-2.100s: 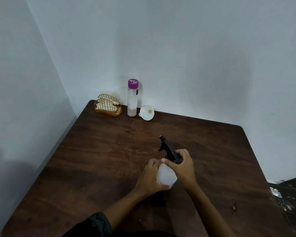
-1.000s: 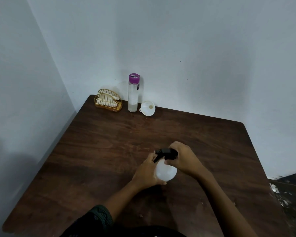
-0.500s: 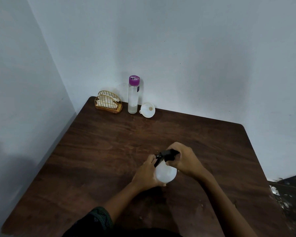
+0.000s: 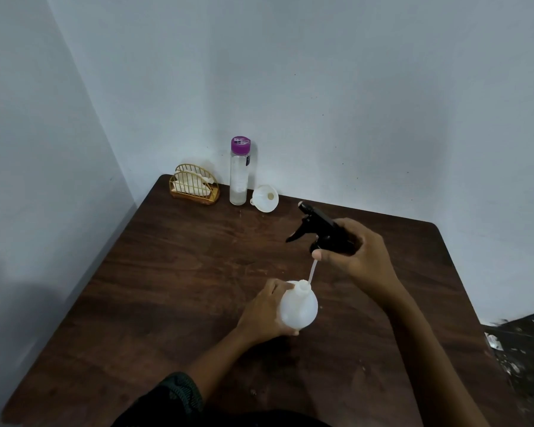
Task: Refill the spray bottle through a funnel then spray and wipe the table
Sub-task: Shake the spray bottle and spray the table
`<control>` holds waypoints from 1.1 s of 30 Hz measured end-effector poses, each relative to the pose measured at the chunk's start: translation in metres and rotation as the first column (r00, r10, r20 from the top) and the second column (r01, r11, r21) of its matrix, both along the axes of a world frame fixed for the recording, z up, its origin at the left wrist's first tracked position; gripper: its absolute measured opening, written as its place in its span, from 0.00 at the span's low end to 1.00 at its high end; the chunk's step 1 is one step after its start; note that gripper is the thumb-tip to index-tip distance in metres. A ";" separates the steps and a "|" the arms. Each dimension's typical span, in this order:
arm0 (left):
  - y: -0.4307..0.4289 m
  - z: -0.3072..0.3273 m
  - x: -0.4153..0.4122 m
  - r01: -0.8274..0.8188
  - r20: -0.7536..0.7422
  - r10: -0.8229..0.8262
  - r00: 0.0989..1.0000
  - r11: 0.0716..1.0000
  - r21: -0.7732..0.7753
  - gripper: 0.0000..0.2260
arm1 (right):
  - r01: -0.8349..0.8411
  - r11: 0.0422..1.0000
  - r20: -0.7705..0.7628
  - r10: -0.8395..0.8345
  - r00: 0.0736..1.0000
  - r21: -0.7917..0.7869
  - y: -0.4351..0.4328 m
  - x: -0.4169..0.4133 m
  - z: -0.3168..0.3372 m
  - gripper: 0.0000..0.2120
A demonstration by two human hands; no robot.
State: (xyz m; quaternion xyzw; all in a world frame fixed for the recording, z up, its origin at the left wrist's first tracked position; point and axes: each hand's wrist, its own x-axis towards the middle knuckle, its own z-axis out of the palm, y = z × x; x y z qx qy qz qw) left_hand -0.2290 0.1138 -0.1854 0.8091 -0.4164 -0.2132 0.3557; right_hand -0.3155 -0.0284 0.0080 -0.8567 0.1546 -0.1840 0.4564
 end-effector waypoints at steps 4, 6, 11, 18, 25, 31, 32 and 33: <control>0.000 0.001 -0.001 -0.006 -0.010 0.006 1.000 1.000 -0.014 0.41 | 0.014 0.998 0.118 -0.020 0.993 0.054 0.002 -0.001 0.027 0.18; 0.001 0.002 -0.001 -0.005 -0.008 0.005 1.000 1.000 -0.013 0.40 | 0.020 0.999 0.164 -0.027 0.986 0.042 0.002 -0.001 0.041 0.19; 0.000 0.002 -0.002 -0.005 -0.012 0.005 1.000 1.000 -0.009 0.40 | 0.009 0.999 0.233 -0.018 0.972 0.042 0.002 -0.006 0.069 0.19; 0.000 0.006 -0.002 0.003 -0.028 -0.003 1.000 1.000 -0.010 0.40 | -0.048 0.999 0.224 0.051 0.973 -0.017 0.005 -0.011 0.082 0.19; -0.012 0.034 -0.005 -0.107 -0.219 0.071 0.973 0.982 -0.154 0.34 | -0.062 0.998 0.222 0.066 0.973 -0.027 0.005 -0.015 0.079 0.19; -0.034 0.073 -0.005 -0.166 -0.113 0.132 0.985 0.903 -0.397 0.17 | -0.083 0.995 0.223 0.092 0.970 -0.051 0.008 -0.014 0.080 0.20; -0.035 0.076 -0.004 -0.179 -0.118 0.142 0.983 0.894 -0.411 0.13 | -0.087 0.994 0.229 0.098 0.968 -0.060 0.008 -0.014 0.081 0.20; -0.035 0.079 -0.001 -0.194 -0.133 0.152 0.979 0.888 -0.416 0.10 | -0.093 0.993 0.238 0.106 0.965 -0.067 0.009 -0.014 0.083 0.20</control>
